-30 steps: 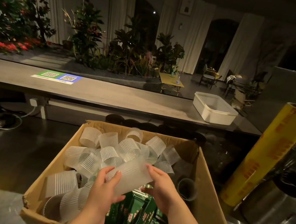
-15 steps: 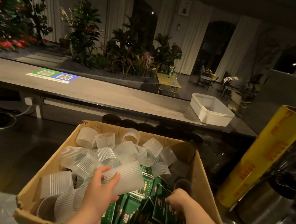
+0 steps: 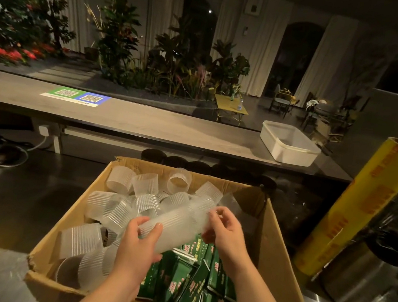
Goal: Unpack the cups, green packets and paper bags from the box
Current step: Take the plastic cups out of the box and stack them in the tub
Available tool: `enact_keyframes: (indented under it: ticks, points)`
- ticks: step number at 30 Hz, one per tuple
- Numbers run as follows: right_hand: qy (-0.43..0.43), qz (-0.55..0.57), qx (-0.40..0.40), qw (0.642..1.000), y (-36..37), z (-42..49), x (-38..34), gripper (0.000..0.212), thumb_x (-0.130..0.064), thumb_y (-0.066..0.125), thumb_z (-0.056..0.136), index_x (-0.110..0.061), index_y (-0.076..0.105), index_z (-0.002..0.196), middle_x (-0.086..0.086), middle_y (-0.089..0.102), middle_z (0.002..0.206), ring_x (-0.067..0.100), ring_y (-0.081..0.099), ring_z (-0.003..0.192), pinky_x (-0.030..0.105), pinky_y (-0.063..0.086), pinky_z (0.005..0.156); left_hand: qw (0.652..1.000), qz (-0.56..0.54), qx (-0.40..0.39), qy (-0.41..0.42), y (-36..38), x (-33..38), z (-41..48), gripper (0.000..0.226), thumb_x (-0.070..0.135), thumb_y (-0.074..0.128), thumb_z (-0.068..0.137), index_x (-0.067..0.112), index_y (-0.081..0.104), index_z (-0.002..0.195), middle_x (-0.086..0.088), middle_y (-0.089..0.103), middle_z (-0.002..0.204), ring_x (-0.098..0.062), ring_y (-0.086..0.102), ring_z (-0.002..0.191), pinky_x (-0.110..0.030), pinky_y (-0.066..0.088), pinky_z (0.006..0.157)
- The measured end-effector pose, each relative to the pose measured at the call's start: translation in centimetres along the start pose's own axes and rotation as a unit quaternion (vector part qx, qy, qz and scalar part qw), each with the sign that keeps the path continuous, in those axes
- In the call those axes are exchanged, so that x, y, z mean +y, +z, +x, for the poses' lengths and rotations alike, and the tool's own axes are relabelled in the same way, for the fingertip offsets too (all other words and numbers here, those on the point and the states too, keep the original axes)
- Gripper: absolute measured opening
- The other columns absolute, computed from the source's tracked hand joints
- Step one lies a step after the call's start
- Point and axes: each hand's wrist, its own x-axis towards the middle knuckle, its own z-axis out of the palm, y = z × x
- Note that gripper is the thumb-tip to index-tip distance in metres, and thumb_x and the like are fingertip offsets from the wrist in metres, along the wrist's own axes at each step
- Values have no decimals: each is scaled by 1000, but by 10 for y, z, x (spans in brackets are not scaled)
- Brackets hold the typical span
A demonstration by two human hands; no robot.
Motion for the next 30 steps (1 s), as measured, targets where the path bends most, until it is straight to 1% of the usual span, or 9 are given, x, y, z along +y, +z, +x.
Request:
enact_keyframes:
  ticks: [6,12,15,17,20,23,26,28,30]
  points:
    - [-6,0,-19,1000,8,-7,6,20,-24,50,107,-13,68,107,10,64,90,16,57,72,21,48,61,1000,-1,7,3,-2,1,-3,31,31,60,102,26,50,131,-2,47,123,-25,57,107,-44,63,80]
    - [-10,-98,-77,992,11,-6,10,27,-30,42,110,-22,67,116,13,64,117,14,63,79,21,47,64,1000,-4,1,8,2,3,-3,29,32,58,103,27,50,130,-7,48,125,-27,59,103,-41,64,73]
    - [4,-45,39,998,18,5,13,25,-25,39,111,-20,62,118,10,63,115,15,59,72,24,48,61,998,-50,39,18,0,8,-4,31,32,52,106,25,46,135,-4,47,125,-25,58,104,-48,63,80]
    - [-7,-153,84,985,21,14,14,23,-19,45,108,-23,58,127,2,62,112,13,58,73,25,52,62,993,-91,70,21,-3,11,-5,35,35,47,107,24,43,141,-3,46,128,-28,59,106,-48,63,78]
    - [-65,-344,41,936,33,26,13,45,-22,49,106,-35,42,149,-5,49,140,12,59,108,33,54,91,985,-125,119,29,-6,14,-6,32,39,40,109,29,41,140,-5,47,134,-33,61,107,-41,59,66]
    - [-97,-433,-33,895,46,36,9,64,-24,59,102,-42,29,156,-10,26,157,15,56,120,32,50,102,979,-135,148,29,-6,14,-6,29,43,39,109,32,41,136,-8,50,132,-34,60,107,-40,57,67]
    - [-86,-503,-59,858,53,39,18,43,-29,68,97,-35,53,136,-6,27,156,23,60,117,38,51,103,979,-131,154,8,-8,11,-4,30,43,40,109,31,42,136,-9,50,132,-33,60,105,-40,57,67]
    - [-84,-468,-23,880,50,36,23,20,-39,70,93,-26,61,105,-8,35,143,20,57,112,38,49,100,980,-117,158,-1,-9,9,-1,33,45,40,108,32,42,138,-9,48,133,-33,60,103,-40,57,67]
    - [-80,-366,4,927,42,33,23,25,-42,71,92,-20,61,88,-11,42,134,12,46,119,36,42,106,982,-103,157,0,-10,7,0,34,45,40,108,34,40,140,-9,47,133,-33,60,103,-39,56,67]
